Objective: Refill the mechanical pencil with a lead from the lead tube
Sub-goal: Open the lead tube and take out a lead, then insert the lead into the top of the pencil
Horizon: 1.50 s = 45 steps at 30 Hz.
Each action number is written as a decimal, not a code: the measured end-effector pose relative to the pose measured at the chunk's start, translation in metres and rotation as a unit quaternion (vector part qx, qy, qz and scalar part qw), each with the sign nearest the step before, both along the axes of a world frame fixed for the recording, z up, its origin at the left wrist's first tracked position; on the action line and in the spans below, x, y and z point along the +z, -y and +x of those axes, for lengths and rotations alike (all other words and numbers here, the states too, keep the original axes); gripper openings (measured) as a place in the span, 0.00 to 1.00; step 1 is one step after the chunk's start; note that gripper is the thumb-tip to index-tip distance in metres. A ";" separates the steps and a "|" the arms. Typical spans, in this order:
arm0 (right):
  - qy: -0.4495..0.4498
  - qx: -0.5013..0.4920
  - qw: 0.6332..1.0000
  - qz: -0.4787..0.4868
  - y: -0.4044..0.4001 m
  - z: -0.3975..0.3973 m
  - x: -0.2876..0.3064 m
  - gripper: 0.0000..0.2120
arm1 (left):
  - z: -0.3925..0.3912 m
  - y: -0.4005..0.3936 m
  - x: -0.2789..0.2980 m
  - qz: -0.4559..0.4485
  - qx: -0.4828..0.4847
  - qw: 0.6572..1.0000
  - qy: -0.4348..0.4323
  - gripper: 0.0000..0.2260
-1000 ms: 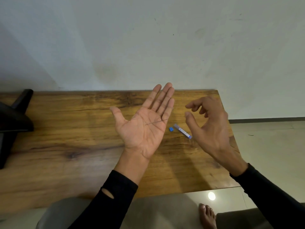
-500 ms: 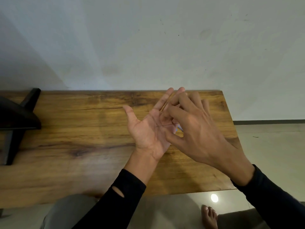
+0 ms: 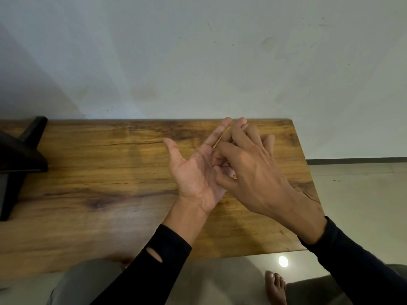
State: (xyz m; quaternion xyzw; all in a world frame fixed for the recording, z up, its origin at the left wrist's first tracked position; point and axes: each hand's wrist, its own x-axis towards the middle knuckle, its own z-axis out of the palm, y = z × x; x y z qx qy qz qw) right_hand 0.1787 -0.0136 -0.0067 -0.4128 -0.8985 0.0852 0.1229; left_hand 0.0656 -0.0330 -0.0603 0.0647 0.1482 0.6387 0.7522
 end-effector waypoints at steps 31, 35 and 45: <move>-0.589 -0.073 0.734 -0.329 -0.061 0.065 0.043 0.03 | 0.014 -0.019 -0.016 0.111 0.091 0.787 -0.600 0.01; -0.577 -0.033 0.754 -0.312 -0.056 0.062 0.046 0.03 | 0.020 -0.014 -0.018 0.135 0.084 0.812 -0.561 0.04; -0.531 0.014 0.815 -0.230 -0.056 0.057 0.042 0.03 | 0.018 -0.014 -0.016 0.118 0.071 0.851 -0.506 0.04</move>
